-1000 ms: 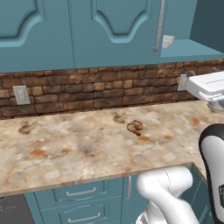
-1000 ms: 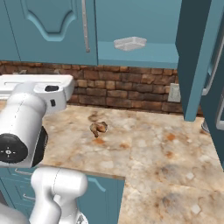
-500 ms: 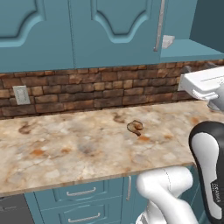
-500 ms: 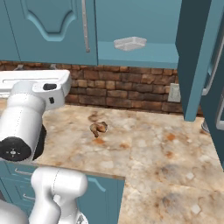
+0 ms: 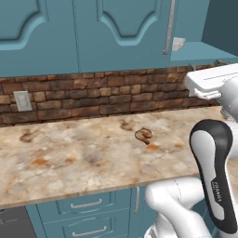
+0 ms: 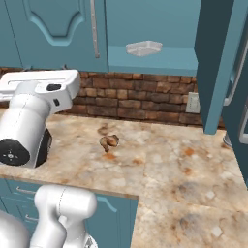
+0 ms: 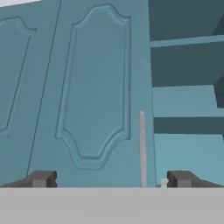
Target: Retrieve the tupperware from the cabinet, then place the raw meat into the tupperware to avoid contamination.
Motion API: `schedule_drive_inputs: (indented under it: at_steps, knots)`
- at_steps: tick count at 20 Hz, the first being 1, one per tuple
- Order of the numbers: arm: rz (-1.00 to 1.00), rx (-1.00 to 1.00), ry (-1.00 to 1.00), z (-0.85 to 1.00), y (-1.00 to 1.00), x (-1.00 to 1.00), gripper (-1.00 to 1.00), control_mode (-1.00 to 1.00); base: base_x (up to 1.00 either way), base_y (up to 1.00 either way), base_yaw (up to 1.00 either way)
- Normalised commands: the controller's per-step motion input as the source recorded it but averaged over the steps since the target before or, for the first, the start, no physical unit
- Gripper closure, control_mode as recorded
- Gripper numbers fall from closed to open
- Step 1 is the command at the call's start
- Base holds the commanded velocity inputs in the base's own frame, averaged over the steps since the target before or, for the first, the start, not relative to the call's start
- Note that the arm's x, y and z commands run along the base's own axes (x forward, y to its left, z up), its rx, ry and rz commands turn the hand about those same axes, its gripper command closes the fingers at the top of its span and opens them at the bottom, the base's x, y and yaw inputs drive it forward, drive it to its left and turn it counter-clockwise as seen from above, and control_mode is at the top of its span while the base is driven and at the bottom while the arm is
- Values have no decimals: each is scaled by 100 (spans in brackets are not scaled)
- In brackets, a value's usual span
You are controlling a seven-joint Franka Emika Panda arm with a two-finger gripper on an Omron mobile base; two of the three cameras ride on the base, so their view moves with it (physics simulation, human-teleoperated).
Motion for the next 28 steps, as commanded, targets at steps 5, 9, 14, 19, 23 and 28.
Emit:
schedule_drive_inputs:
  at_steps: [5,9,14,19,23,28]
  knots:
    - [-3,0,0,2,-15,9,-100,-100,0,0,0]
    - [0,0,0,0,-19,4,-100,-100,0,0,0]
    - [-1,0,0,-1,-5,21,-100,-100,0,0,0]
    - [-5,0,0,0,2,34,-100,-100,0,0,0]
    - [-5,0,0,-3,4,33,-100,-100,0,0,0]
    - [-2,0,0,-8,10,36,-100,-100,0,0,0]
